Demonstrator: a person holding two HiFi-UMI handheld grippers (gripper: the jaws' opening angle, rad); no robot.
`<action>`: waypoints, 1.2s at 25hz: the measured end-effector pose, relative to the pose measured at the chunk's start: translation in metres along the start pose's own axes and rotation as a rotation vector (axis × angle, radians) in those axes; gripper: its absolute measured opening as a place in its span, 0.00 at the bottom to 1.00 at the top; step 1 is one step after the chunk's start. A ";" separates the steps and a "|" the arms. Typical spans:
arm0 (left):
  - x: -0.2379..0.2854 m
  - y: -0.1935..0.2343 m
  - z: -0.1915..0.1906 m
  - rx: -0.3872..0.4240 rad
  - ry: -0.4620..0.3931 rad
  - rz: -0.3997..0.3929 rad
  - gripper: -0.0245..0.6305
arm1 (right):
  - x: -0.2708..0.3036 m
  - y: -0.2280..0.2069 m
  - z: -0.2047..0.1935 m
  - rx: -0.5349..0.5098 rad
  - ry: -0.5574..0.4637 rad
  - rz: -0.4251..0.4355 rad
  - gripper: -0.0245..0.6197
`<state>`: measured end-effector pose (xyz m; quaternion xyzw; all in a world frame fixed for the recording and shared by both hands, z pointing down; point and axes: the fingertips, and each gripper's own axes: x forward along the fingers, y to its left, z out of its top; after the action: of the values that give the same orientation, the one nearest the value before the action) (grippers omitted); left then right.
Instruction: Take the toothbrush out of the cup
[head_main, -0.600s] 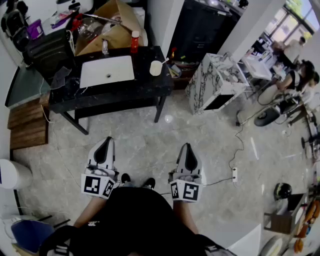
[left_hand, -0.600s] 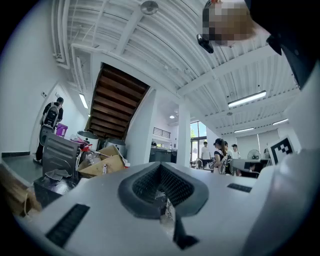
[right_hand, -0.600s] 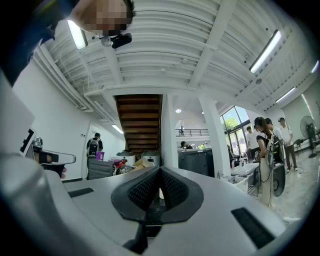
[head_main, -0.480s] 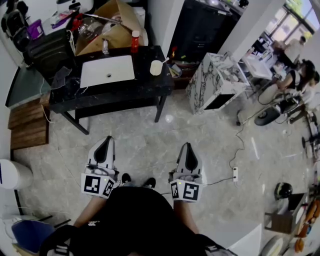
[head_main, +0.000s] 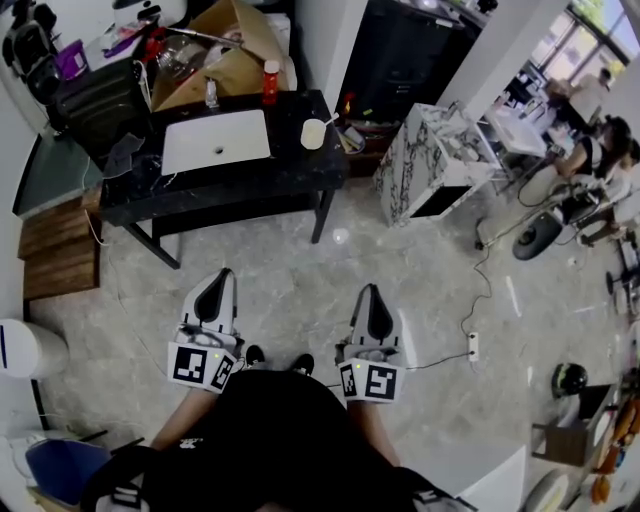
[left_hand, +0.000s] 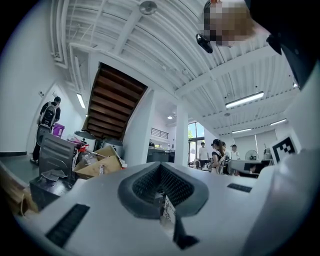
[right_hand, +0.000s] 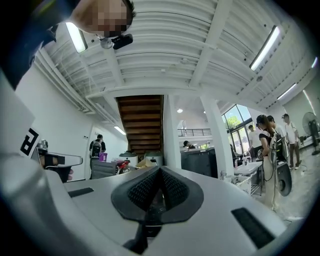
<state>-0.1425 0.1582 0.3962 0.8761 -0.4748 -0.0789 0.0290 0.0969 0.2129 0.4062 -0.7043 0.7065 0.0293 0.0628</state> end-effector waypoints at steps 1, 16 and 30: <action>0.000 -0.001 0.000 -0.002 -0.002 0.000 0.04 | 0.001 -0.001 0.000 -0.007 0.004 -0.003 0.07; 0.006 -0.001 -0.003 -0.010 0.004 -0.018 0.04 | 0.008 0.004 -0.001 -0.029 0.020 0.010 0.29; 0.011 0.003 -0.004 -0.002 0.011 -0.024 0.04 | 0.017 0.005 -0.005 0.005 0.024 0.024 0.59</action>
<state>-0.1381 0.1476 0.3991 0.8820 -0.4641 -0.0752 0.0316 0.0917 0.1953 0.4083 -0.6958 0.7158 0.0200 0.0558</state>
